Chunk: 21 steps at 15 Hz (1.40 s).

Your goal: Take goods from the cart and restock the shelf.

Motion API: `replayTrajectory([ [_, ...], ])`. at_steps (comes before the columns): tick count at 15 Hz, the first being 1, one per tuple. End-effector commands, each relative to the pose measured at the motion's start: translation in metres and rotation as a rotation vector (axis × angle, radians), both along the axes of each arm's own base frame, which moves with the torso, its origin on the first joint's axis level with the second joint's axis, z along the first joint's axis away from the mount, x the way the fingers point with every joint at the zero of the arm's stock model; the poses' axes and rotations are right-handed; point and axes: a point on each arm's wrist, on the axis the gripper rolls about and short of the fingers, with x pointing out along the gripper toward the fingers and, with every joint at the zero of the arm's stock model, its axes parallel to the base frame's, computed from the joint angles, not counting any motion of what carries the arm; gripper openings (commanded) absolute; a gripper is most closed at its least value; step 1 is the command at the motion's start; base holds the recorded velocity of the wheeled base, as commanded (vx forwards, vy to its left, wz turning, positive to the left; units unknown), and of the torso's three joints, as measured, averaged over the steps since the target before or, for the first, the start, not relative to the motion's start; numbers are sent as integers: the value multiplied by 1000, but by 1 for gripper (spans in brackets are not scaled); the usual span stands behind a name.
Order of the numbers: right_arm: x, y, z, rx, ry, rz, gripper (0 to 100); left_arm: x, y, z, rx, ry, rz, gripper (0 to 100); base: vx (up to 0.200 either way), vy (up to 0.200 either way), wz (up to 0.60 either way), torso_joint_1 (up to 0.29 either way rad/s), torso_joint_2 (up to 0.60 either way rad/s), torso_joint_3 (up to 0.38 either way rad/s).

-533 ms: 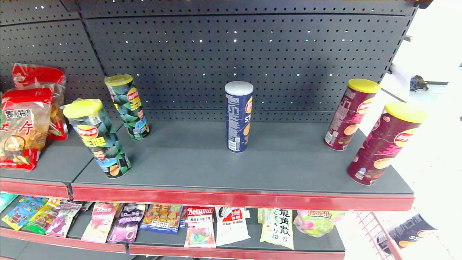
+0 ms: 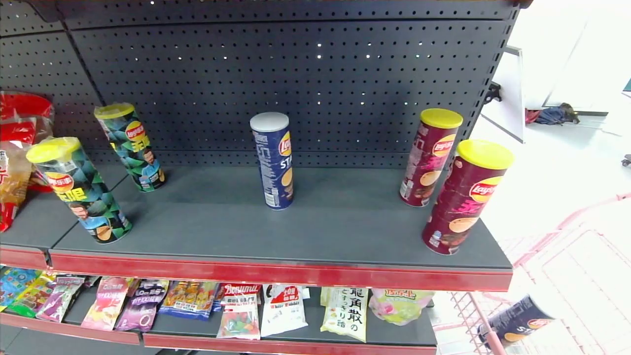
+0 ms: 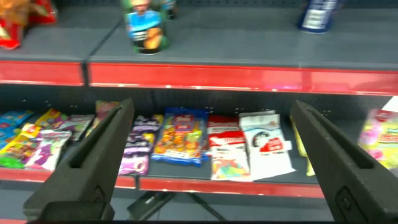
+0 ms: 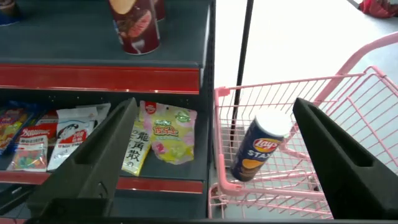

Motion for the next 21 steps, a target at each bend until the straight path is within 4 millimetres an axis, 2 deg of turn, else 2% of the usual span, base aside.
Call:
replayTrajectory([
  [1,0,0,0,1,1,1,100,0,0,0,0,0,0,100,0,-200,0,2,-2,2],
  [5,0,0,0,1,1,1,100,0,0,0,0,0,2,100,0,-200,0,4,0,-2],
  [7,0,0,0,1,1,1,100,0,0,0,0,0,2,100,0,0,0,0,0,0],
  [17,0,0,0,4,1,1,100,0,0,0,-1,0,0,100,0,0,-600,1,3,1],
  [21,0,0,0,3,1,-1,100,0,0,0,-1,0,0,100,0,0,0,0,0,0],
])
